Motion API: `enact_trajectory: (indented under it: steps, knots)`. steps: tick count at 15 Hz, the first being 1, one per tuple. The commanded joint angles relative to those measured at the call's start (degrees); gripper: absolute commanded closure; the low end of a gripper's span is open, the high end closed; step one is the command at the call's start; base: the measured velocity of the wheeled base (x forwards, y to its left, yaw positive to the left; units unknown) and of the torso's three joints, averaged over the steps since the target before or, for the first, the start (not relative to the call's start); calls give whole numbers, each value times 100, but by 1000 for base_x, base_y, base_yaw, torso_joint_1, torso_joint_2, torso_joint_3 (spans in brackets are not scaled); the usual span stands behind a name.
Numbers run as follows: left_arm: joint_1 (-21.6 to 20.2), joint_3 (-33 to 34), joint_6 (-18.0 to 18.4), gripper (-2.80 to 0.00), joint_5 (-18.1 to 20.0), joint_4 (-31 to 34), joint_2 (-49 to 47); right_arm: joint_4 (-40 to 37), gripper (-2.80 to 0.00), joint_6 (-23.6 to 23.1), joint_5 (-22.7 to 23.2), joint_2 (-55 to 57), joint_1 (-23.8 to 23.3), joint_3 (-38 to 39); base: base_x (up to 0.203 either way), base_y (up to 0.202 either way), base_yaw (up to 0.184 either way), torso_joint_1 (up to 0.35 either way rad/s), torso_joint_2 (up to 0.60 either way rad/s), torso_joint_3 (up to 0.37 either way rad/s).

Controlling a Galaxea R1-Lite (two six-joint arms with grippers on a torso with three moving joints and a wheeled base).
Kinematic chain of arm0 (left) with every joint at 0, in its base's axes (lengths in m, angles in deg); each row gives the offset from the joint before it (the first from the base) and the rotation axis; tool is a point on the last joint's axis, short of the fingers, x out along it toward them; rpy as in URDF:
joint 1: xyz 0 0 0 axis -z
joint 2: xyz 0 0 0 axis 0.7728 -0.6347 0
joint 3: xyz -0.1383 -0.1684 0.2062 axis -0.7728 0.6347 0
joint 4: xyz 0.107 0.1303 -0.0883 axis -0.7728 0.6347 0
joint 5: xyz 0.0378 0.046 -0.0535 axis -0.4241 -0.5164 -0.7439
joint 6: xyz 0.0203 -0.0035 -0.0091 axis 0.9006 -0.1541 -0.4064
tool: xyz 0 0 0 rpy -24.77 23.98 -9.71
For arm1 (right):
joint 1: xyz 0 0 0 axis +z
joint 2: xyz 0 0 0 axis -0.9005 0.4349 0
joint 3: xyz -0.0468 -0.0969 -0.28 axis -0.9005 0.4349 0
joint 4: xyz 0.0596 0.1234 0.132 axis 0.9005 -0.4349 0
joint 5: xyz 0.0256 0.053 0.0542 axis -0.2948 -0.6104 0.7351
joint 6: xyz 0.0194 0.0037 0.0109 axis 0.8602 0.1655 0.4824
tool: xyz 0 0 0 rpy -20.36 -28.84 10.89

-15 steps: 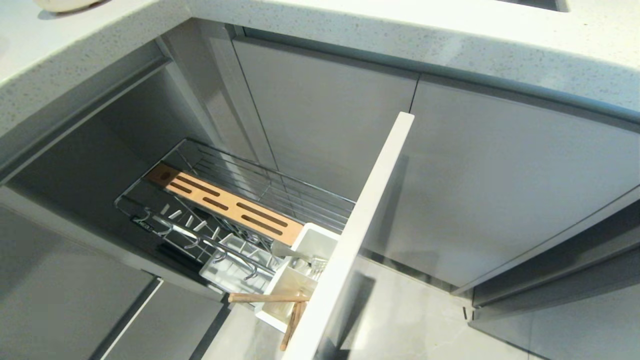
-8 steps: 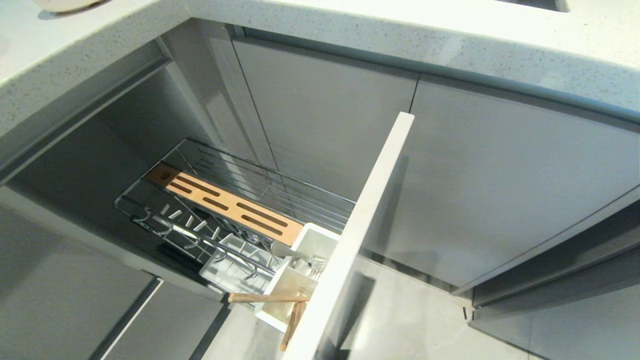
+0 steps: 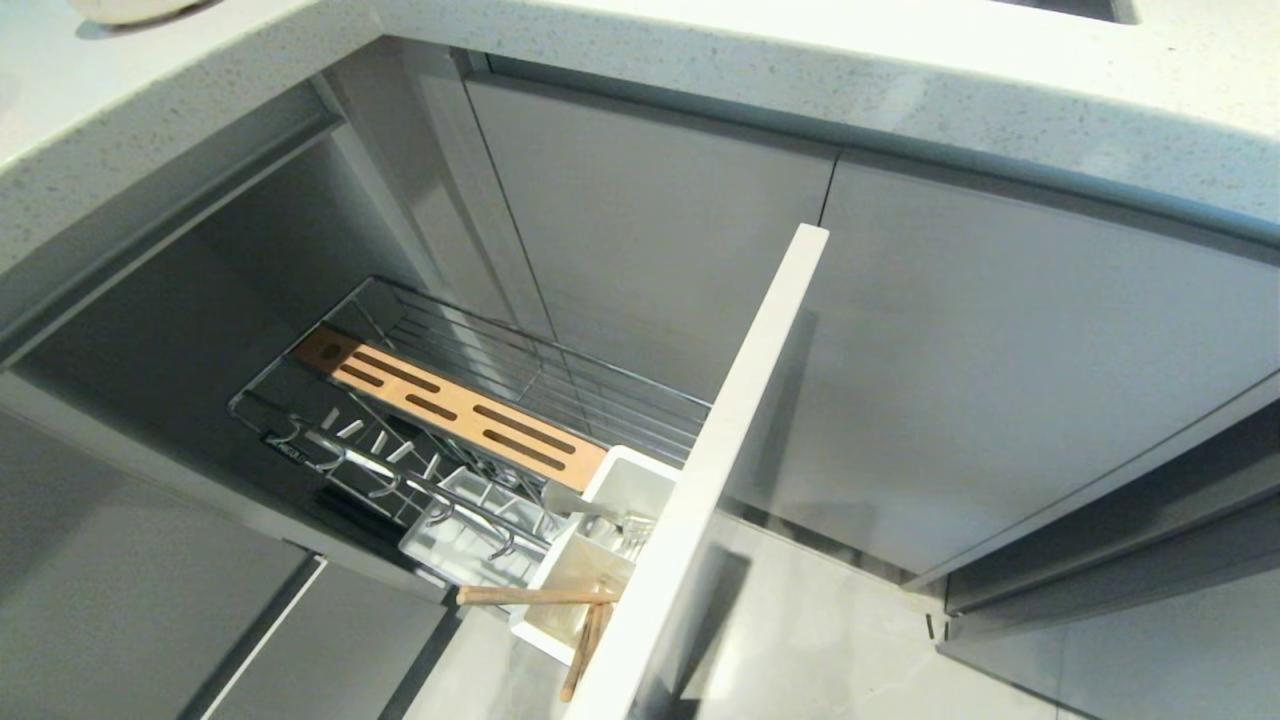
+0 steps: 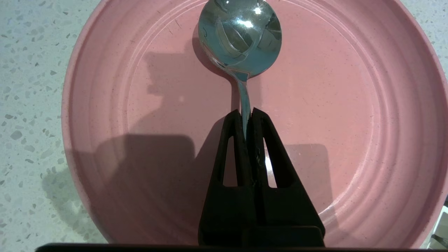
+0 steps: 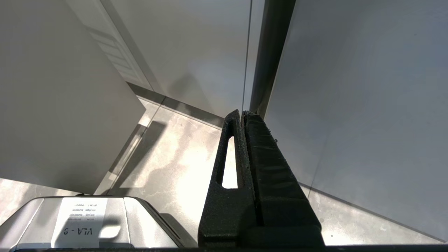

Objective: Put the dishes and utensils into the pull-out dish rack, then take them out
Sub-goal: Pick up the spoon and place it in the cupboard

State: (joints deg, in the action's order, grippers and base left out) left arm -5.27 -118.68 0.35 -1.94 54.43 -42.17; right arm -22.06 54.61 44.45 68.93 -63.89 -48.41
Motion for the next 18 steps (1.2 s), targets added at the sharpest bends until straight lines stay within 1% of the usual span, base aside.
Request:
enact_trajectory:
  steps: [1,2,3,4,6,7,9,10,12,13,14,15,18]
  knots:
    - [-3,-1,-8,0,29,28,8,3,0,0,1,5,2,9,0,0,0,0,0,0]
    - [-3,-1,-71,0,29,28,46,3,0,0,1,5,2,8,0,0,0,0,0,0]
    - [-3,-1,-276,0,29,14,115,3,0,0,1,5,2,9,0,0,0,0,0,0]
    - [-3,-6,-599,0,29,-41,207,3,0,0,1,5,2,9,0,0,0,0,0,0]
    - [3,-3,-1551,0,28,-300,431,3,0,0,1,5,2,9,0,0,0,0,0,0]
    - [4,0,-2167,0,23,-491,560,3,0,0,1,5,2,9,0,0,0,0,0,0]
    - [67,6,-3273,0,13,-812,846,3,0,0,1,5,2,9,0,0,0,0,0,0]
    - [247,3,-3563,0,12,-906,954,3,0,0,1,5,2,9,0,0,0,0,0,0]
    - [972,4,-4045,0,-37,-1083,1158,3,0,0,1,5,2,9,0,0,0,0,0,0]
    - [1416,6,-4318,0,-173,-1112,1265,3,0,0,1,5,2,9,0,0,0,0,0,0]
    - [1939,27,-4549,0,-410,-1090,1357,3,0,0,1,5,2,9,0,0,0,0,0,0]
    - [2506,62,-4721,0,-730,-1030,1432,3,0,0,1,5,2,9,0,0,0,0,0,0]
    - [4403,155,-4941,0,-1618,-748,1606,3,0,0,1,5,2,9,0,0,0,0,0,0]
